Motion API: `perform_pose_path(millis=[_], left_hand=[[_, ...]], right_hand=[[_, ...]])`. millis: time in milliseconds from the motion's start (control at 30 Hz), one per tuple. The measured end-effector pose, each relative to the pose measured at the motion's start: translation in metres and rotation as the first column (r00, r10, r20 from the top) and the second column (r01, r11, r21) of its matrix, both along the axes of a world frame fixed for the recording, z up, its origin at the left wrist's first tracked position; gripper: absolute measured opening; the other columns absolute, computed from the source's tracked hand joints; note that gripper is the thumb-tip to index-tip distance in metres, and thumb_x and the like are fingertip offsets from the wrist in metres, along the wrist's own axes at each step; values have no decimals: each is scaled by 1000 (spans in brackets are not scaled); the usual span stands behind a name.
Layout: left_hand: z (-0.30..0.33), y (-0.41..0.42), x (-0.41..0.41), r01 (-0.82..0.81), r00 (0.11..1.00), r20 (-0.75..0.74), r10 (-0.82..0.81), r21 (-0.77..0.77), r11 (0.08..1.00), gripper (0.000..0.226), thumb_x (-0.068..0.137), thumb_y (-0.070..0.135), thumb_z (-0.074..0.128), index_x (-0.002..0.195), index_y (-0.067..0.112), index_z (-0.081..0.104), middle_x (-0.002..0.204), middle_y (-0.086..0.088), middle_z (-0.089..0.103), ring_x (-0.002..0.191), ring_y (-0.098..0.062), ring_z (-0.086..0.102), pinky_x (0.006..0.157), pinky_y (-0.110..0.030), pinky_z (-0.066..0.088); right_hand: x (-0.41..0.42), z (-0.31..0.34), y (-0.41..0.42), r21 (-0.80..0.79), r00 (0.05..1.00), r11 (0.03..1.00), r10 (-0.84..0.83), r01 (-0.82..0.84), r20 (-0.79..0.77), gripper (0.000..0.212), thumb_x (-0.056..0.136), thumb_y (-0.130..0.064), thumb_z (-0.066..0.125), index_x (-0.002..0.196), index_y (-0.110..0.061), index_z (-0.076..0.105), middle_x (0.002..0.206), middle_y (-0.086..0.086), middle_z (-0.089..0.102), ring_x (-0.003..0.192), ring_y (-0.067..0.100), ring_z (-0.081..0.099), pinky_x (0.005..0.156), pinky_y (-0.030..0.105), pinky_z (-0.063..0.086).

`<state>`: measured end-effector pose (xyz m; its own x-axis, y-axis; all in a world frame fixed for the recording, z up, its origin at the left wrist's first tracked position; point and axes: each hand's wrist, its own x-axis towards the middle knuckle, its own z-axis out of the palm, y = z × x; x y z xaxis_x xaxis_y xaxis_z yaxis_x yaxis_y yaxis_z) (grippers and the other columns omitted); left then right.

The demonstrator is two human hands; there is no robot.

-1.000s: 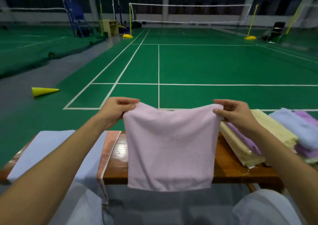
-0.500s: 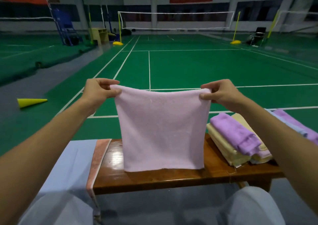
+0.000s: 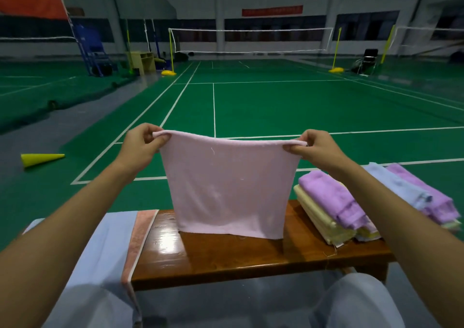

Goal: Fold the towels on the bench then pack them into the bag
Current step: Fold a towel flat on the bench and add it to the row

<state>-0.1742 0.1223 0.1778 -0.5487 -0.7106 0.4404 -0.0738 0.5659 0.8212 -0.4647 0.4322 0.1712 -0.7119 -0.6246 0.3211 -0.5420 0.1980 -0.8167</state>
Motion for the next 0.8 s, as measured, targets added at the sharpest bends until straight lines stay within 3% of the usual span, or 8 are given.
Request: perform_pose_path(millis=[33, 133, 200, 300, 400, 567, 800], left_hand=[[0, 5, 4, 36, 999, -32, -35, 60, 998, 9, 97, 13, 72, 95, 18, 65, 87, -2, 70, 82, -16, 65, 79, -36, 59], [8, 25, 18, 119, 985, -142, -100, 134, 984, 12, 96, 15, 74, 102, 9, 67, 81, 5, 77, 76, -7, 70, 67, -25, 61], [17, 37, 28, 190, 961, -237, -145, 179, 965, 17, 93, 15, 76, 104, 7, 66, 83, 3, 77, 75, -9, 70, 66, -23, 60], [32, 49, 39, 300, 913, -355, -202, 246, 922, 18, 85, 18, 79, 96, 13, 64, 85, 0, 76, 76, -13, 70, 67, -24, 60], [40, 50, 43, 325, 892, -404, -202, 263, 909, 16, 86, 13, 76, 94, 13, 63, 81, 0, 74, 73, -12, 70, 65, -23, 59], [15, 22, 28, 169, 963, -250, -99, 277, 946, 17, 90, 14, 80, 89, 16, 63, 77, 1, 77, 64, -11, 69, 57, -26, 57], [-107, -45, -21, -36, 996, 90, 1, 386, 922, 21, 90, 10, 80, 88, 9, 59, 72, -6, 75, 72, -25, 67, 58, -38, 60]], right_hand=[[7, 0, 5, -49, 997, 999, 27, -24, 72, 30, 87, -19, 85, 80, -11, 56, 81, 8, 60, 75, 20, 58, 71, 39, 56], [23, 3, 20, -178, 984, 983, 66, -36, 165, 30, 91, -15, 79, 77, -14, 53, 77, 6, 54, 74, 15, 59, 69, 35, 59], [28, 9, 30, -249, 972, 967, 99, -44, 213, 25, 92, -10, 75, 77, -13, 55, 73, 3, 52, 67, 13, 54, 59, 30, 53], [34, 17, 39, -334, 948, 938, 189, -97, 256, 3, 94, -5, 68, 91, -3, 69, 74, 6, 52, 63, 15, 48, 55, 26, 41], [39, 25, 38, -366, 948, 926, 195, -93, 252, 4, 95, -4, 69, 91, -5, 70, 65, -2, 56, 54, 10, 47, 46, 20, 34], [25, 2, 16, -319, 923, 946, 172, -57, 345, 16, 84, -12, 84, 89, -12, 69, 80, 6, 75, 67, 17, 70, 57, 28, 58], [-23, -120, -68, -6, 894, 999, -30, 36, 448, 21, 85, -3, 83, 91, -9, 65, 83, 16, 71, 68, 22, 66, 65, 36, 57]])
